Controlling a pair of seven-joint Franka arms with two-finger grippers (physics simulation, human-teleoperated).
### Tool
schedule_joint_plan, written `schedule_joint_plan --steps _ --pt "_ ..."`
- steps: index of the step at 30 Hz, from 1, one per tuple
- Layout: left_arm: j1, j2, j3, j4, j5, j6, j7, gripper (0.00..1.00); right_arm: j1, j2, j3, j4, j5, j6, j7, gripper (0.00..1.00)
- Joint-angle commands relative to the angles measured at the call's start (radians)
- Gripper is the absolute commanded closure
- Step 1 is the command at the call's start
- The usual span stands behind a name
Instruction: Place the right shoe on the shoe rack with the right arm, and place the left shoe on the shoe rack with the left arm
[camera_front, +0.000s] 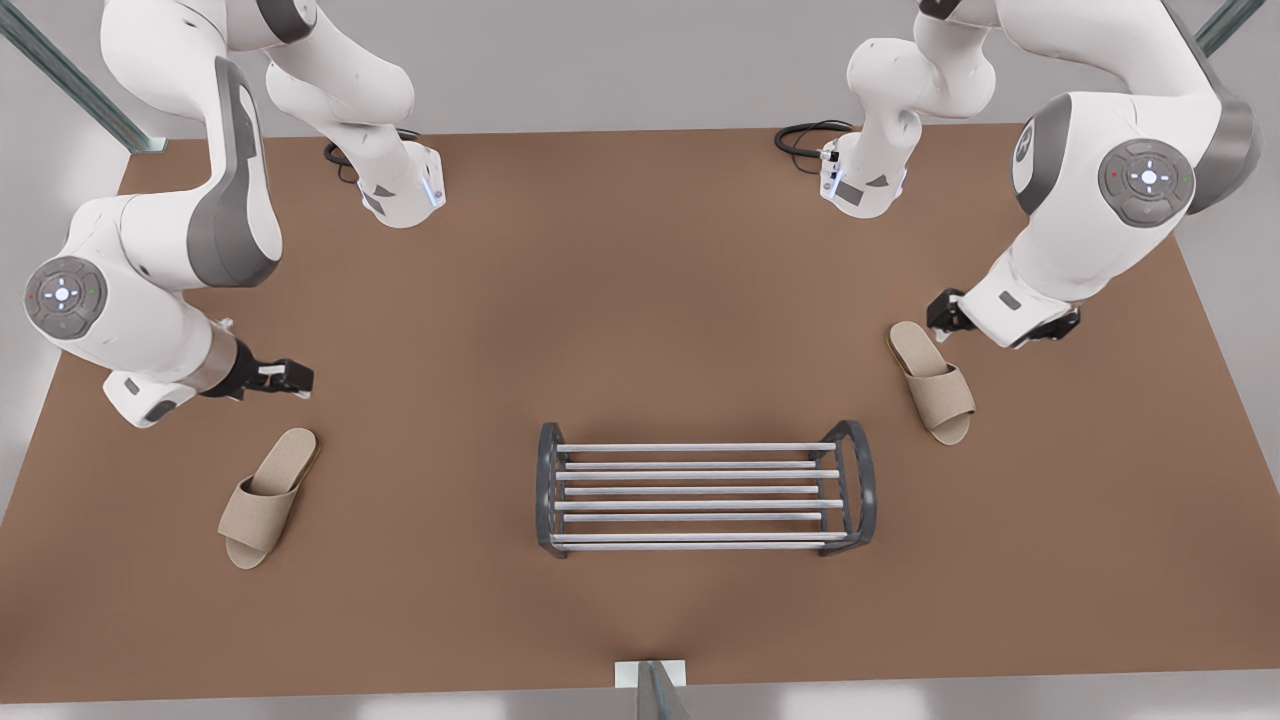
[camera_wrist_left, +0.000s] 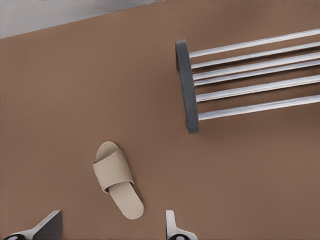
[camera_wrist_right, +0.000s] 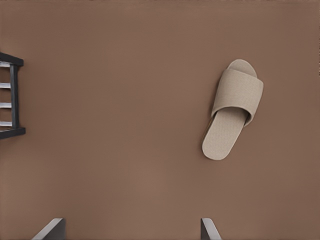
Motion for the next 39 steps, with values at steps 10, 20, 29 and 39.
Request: schedule_joint_plan --steps 10,20,29,39 --pt "-1.007 0.15 -0.001 -0.18 0.405 -0.311 -1.991 0.0 -0.151 0.19 -0.002 -0.016 -0.053 0.101 0.118 0.0" --pt "-1.028 -0.171 0.18 -1.078 1.093 0.526 -3.656 0.0 -0.318 0.433 -0.002 -0.034 -0.024 0.537 0.199 0.0" --pt "-1.025 -0.114 0.282 -1.372 1.425 0.781 -3.735 0.01 -0.33 0.463 0.0 -0.035 -0.167 0.544 0.097 0.0" --pt "-1.023 -0.028 0.617 -1.46 1.793 0.87 -3.735 0.02 -0.356 0.434 0.012 -0.16 -0.168 0.683 0.078 0.0"
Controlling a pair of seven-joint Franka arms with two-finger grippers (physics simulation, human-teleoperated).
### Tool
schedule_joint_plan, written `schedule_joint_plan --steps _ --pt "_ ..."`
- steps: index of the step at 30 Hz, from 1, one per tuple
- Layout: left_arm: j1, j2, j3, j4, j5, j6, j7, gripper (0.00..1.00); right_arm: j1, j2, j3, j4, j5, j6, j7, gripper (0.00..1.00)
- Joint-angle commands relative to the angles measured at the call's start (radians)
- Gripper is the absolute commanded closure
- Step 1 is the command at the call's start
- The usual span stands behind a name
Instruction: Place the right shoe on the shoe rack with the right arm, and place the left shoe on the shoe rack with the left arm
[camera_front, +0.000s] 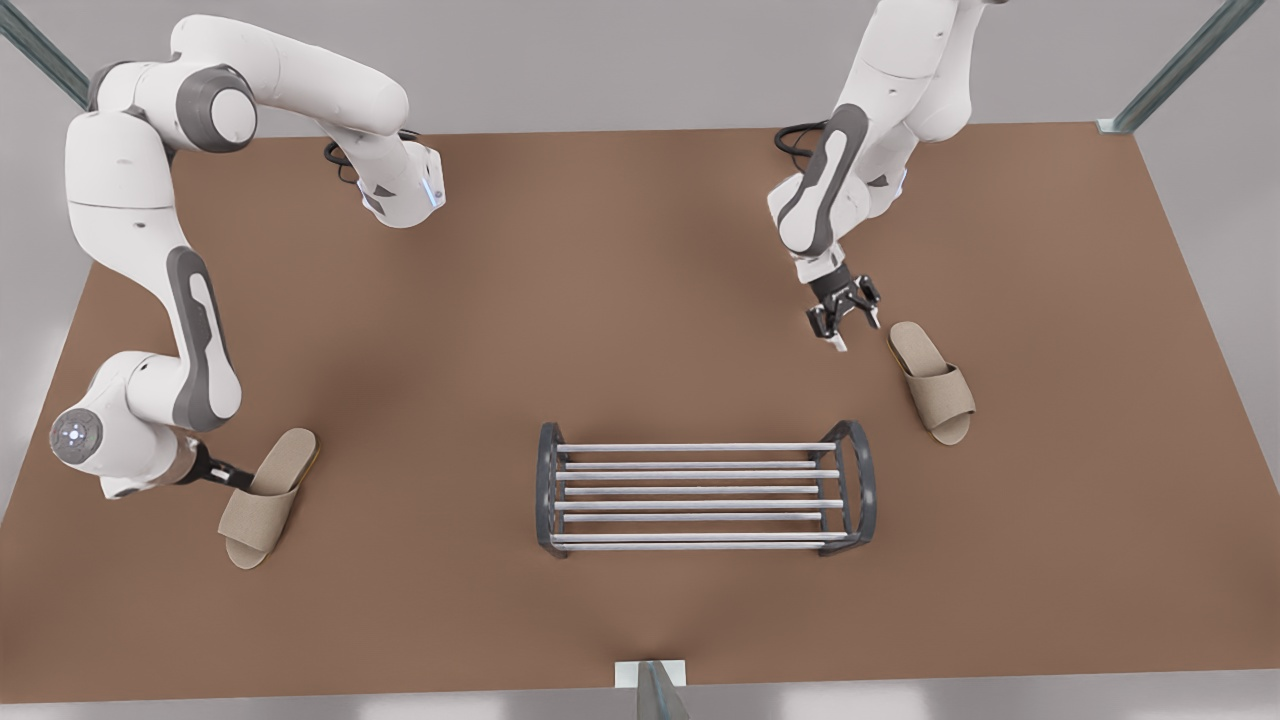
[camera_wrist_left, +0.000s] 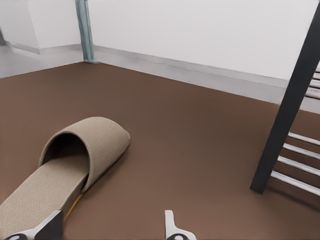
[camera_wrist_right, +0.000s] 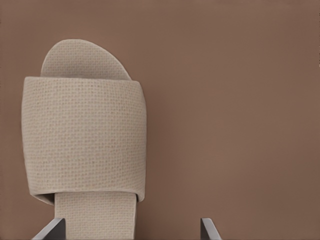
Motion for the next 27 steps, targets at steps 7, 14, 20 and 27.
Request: schedule_joint_plan --steps 7,14,20,27 --pt "-0.001 0.116 0.159 0.0 0.427 0.154 -0.852 0.02 -0.009 0.037 -0.006 0.02 -0.054 0.113 -0.029 0.0" --pt "0.127 0.192 0.197 0.058 0.596 0.197 -0.858 0.01 -0.009 -0.03 0.0 -0.085 -0.054 0.107 -0.012 0.0" --pt "0.134 0.258 0.193 0.132 0.591 0.265 -0.862 0.0 -0.012 -0.041 0.0 -0.12 -0.054 0.112 -0.014 0.0" --pt "0.23 0.321 0.128 0.183 0.599 0.271 -0.918 0.0 -0.007 0.008 -0.001 -0.104 -0.09 0.144 -0.014 0.0"
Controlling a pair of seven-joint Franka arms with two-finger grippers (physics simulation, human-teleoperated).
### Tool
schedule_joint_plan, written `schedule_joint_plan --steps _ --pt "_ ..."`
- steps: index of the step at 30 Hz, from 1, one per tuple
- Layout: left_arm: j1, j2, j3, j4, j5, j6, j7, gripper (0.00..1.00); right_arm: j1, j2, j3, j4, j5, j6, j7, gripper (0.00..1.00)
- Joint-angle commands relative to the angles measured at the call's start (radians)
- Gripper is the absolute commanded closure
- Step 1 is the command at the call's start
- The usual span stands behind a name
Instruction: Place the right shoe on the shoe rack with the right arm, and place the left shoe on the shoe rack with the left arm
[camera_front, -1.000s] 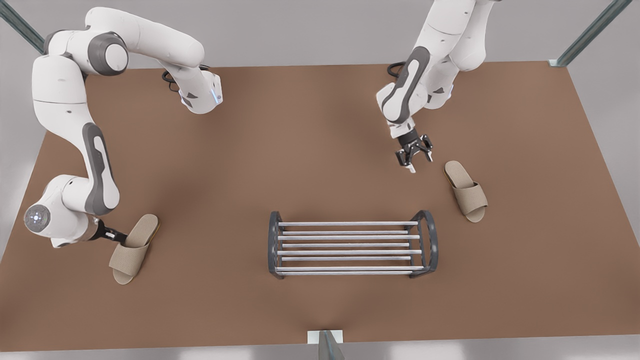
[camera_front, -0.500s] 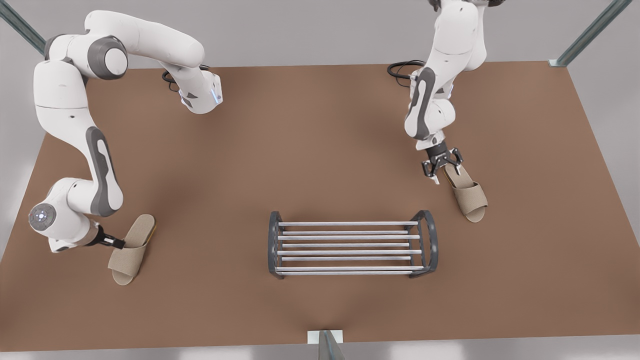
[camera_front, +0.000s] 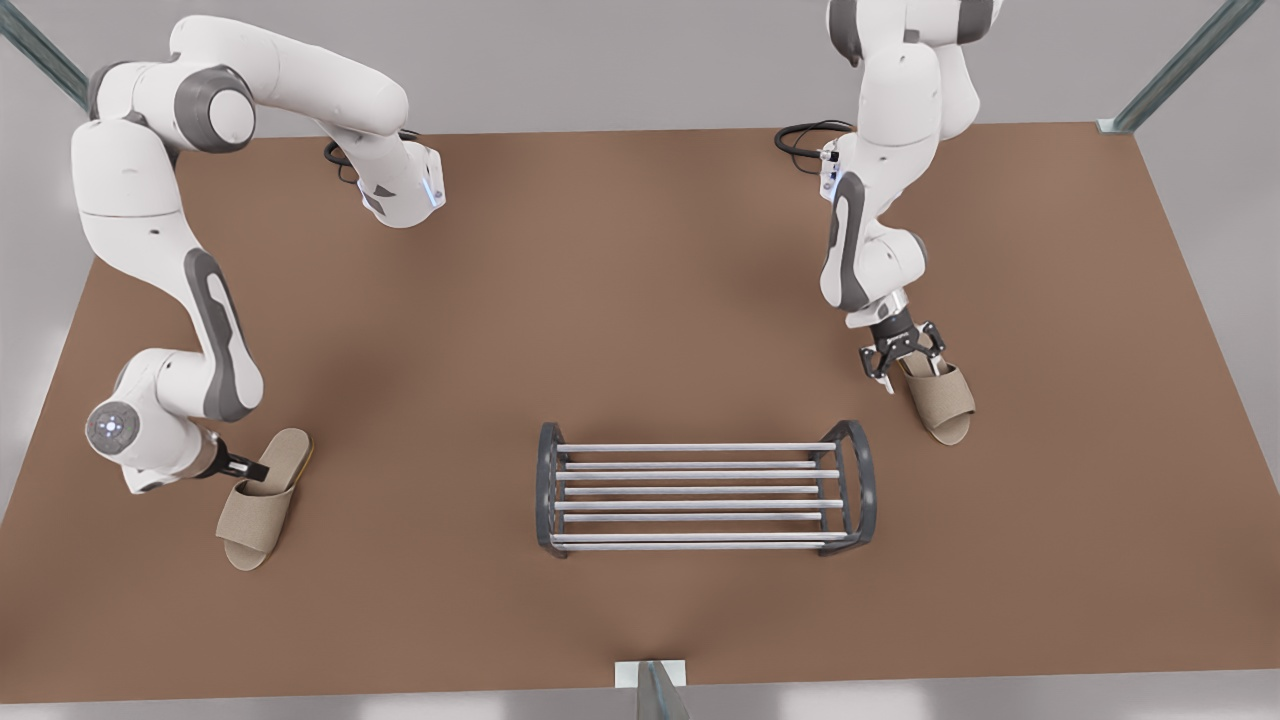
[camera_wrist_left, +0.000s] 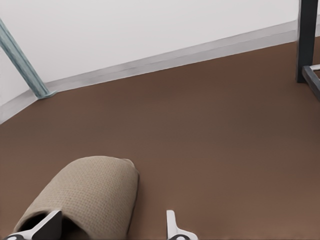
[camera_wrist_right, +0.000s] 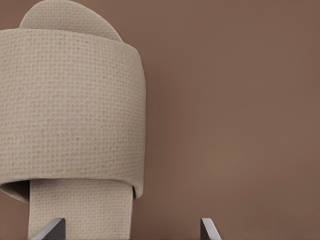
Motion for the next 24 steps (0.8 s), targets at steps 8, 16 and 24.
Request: schedule_joint_plan --steps 8,16,24 --pt "0.061 0.042 -0.048 0.025 0.002 0.018 -0.933 0.0 0.011 0.051 0.0 0.054 -0.005 0.047 -0.012 0.0" --pt "0.088 0.088 -0.05 0.066 0.003 0.023 -0.956 0.0 0.01 0.1 0.0 0.099 -0.005 0.047 -0.017 0.0" --pt "0.104 0.096 -0.048 0.111 0.015 0.073 -0.953 0.44 0.017 0.097 0.002 0.111 -0.003 0.044 -0.026 0.0"
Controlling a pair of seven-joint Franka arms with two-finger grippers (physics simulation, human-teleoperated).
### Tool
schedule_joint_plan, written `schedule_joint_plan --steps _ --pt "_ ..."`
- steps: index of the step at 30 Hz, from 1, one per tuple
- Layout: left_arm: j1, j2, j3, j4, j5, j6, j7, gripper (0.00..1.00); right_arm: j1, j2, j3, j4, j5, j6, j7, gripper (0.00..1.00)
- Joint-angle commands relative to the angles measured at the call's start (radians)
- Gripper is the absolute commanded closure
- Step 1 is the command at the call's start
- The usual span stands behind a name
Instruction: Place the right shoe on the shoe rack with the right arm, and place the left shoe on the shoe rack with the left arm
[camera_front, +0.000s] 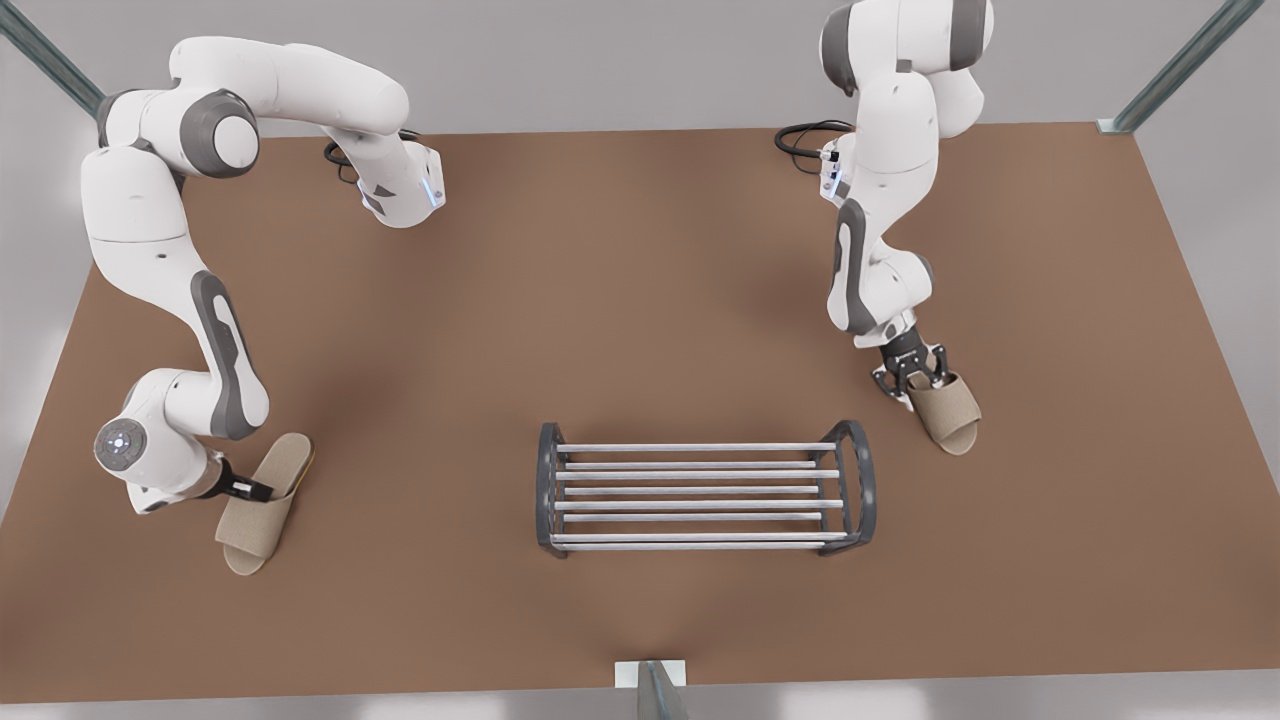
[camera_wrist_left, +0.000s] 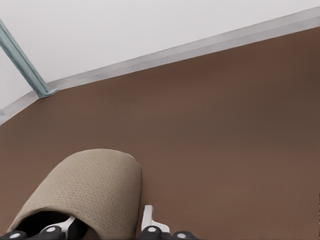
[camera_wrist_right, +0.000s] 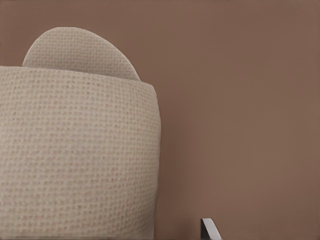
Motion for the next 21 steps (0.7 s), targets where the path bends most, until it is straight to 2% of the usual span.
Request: schedule_joint_plan --steps 1,6,10,12,13,14,15,16,18,19,21 --pt "0.0 0.0 0.001 0.004 0.007 0.035 -0.953 0.47 0.001 -0.003 0.0 0.002 0.002 -0.002 -0.021 0.0" --pt "-0.001 -0.002 0.006 0.029 0.023 0.069 -0.95 0.76 0.004 -0.001 0.0 0.004 0.002 -0.002 -0.021 0.0" --pt "-0.007 -0.054 0.027 0.038 0.07 0.099 -0.95 0.79 0.012 0.0 0.0 0.007 0.006 0.0 -0.019 0.0" --pt "-0.012 -0.18 0.085 0.038 0.116 0.15 -0.948 0.79 0.013 0.002 0.0 0.015 0.008 -0.002 -0.027 0.0" --pt "-0.055 -0.301 0.185 0.036 0.174 0.197 -0.945 0.79 0.013 0.002 0.0 0.016 0.008 -0.002 -0.028 0.0" --pt "-0.109 -0.543 0.312 0.036 0.259 0.296 -0.916 0.79 0.013 0.002 0.0 0.018 0.009 -0.002 -0.028 0.04" --pt "-0.103 -0.707 0.314 0.043 0.316 0.316 -0.909 0.79 0.013 0.002 0.0 0.018 0.009 -0.002 -0.028 0.04" --pt "-0.101 -0.869 0.293 0.108 0.33 0.426 -0.838 0.79 0.013 0.002 0.0 0.018 0.009 -0.002 -0.028 0.04" --pt "-0.104 -0.892 0.152 0.299 0.331 0.648 -0.829 0.79 0.013 0.003 0.0 0.018 0.009 -0.002 -0.027 0.1" --pt "-0.127 -0.892 0.124 0.325 0.324 0.681 -0.723 0.79 0.013 0.003 0.0 0.018 0.009 -0.002 -0.027 0.11" --pt "-0.316 -0.86 0.13 0.411 0.317 0.679 -0.706 0.79 0.013 0.003 0.0 0.018 0.009 -0.002 -0.028 0.24"
